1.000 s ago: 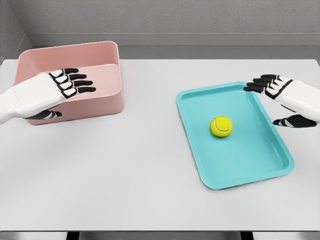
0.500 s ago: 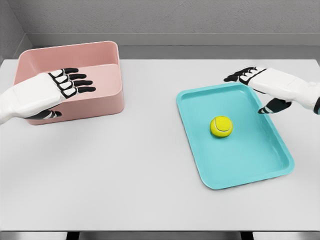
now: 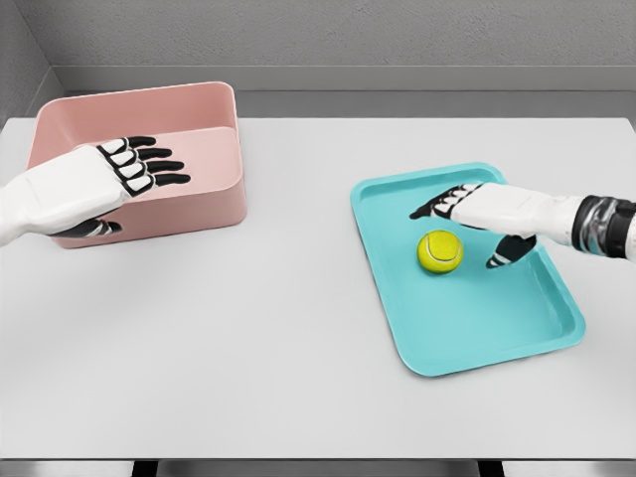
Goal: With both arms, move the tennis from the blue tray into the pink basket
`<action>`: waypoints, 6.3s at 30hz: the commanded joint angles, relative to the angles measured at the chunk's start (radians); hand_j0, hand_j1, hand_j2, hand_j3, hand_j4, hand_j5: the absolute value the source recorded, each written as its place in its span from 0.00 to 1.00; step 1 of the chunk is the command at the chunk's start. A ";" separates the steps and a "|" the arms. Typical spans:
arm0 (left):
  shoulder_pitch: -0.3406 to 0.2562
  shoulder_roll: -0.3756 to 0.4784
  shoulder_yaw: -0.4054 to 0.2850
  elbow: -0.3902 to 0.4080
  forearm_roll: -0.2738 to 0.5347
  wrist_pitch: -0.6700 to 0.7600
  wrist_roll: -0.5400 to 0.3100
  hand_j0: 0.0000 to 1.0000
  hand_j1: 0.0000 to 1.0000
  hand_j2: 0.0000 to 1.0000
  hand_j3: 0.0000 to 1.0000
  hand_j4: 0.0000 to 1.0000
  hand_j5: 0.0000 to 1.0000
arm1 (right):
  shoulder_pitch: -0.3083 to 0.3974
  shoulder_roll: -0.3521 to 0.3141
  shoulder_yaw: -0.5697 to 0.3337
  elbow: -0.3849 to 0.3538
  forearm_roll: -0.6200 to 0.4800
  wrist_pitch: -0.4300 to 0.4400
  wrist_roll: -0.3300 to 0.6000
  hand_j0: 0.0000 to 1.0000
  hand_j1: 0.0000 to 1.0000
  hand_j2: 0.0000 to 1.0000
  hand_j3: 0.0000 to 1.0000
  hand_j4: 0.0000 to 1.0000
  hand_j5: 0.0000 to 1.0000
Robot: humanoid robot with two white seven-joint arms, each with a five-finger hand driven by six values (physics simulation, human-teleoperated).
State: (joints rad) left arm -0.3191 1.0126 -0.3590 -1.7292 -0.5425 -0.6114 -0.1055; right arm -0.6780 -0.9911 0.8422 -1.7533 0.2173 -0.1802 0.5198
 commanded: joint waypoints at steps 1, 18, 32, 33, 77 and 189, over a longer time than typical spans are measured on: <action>0.000 0.004 0.003 -0.004 0.006 0.001 0.000 1.00 1.00 1.00 1.00 1.00 1.00 | 0.000 0.002 0.023 0.000 -0.003 -0.012 0.000 1.00 1.00 1.00 1.00 1.00 1.00; 0.002 0.012 0.006 -0.006 0.006 0.001 -0.002 1.00 1.00 1.00 1.00 1.00 1.00 | -0.044 0.045 0.130 0.023 -0.004 0.117 0.000 1.00 1.00 1.00 1.00 1.00 1.00; 0.005 0.018 0.003 -0.007 0.006 0.001 -0.002 1.00 1.00 1.00 1.00 1.00 1.00 | -0.107 0.091 0.193 0.040 -0.004 0.255 -0.001 1.00 1.00 1.00 1.00 1.00 1.00; 0.005 0.018 0.003 -0.007 0.006 0.001 -0.002 1.00 1.00 1.00 1.00 1.00 1.00 | -0.107 0.091 0.195 0.043 -0.004 0.255 -0.001 1.00 1.00 1.00 1.00 1.00 1.00; 0.005 0.017 0.003 -0.007 0.004 0.001 -0.037 1.00 1.00 1.00 1.00 1.00 1.00 | -0.146 0.091 0.206 0.041 0.002 0.255 0.000 0.56 0.56 0.56 0.56 0.56 0.56; -0.078 -0.215 -0.252 -0.058 -0.188 0.001 -0.207 1.00 1.00 1.00 1.00 1.00 1.00 | 0.276 -0.116 -0.552 0.003 -0.006 -0.248 0.025 1.00 1.00 1.00 1.00 1.00 1.00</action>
State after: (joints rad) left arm -0.4050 0.7981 -0.6002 -1.7873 -0.7083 -0.6122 -0.3131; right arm -0.4034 -1.1073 0.2904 -1.7493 0.2162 -0.4284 0.5449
